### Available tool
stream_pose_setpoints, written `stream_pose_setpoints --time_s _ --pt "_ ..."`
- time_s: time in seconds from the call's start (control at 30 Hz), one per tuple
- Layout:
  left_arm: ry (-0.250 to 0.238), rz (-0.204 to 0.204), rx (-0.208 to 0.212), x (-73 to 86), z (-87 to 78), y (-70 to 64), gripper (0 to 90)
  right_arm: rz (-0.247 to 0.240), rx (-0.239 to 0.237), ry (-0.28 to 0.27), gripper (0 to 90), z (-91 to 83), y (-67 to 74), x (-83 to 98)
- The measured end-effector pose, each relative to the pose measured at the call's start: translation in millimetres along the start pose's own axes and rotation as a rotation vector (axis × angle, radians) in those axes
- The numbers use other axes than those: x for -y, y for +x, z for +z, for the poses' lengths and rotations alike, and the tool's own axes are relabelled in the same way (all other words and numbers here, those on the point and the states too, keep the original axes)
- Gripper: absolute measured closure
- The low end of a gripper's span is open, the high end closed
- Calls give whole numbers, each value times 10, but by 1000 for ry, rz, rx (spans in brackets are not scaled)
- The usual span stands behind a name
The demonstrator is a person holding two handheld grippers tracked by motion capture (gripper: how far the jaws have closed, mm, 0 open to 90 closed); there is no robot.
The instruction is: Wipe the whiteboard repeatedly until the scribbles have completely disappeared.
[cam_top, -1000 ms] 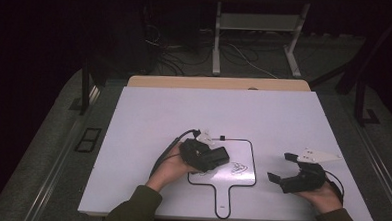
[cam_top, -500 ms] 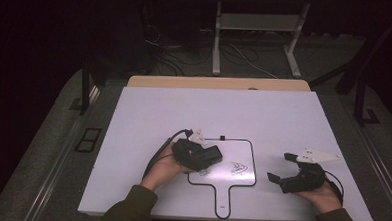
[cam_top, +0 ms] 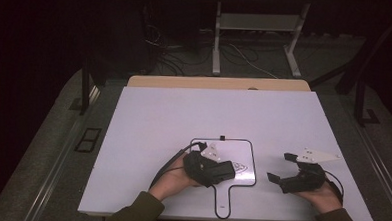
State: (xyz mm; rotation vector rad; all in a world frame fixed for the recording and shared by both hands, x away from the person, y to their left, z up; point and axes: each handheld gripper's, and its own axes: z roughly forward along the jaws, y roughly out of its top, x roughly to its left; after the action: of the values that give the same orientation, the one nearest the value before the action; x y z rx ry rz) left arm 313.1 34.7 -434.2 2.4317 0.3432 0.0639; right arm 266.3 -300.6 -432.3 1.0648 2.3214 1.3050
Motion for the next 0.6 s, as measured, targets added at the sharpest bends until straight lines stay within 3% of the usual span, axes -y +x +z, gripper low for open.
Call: stream_pose_setpoints --time_s 0.6 --pt "-24 -159 -131 349 -299 494 394 1 -1 -2 10 0 -5 -1"
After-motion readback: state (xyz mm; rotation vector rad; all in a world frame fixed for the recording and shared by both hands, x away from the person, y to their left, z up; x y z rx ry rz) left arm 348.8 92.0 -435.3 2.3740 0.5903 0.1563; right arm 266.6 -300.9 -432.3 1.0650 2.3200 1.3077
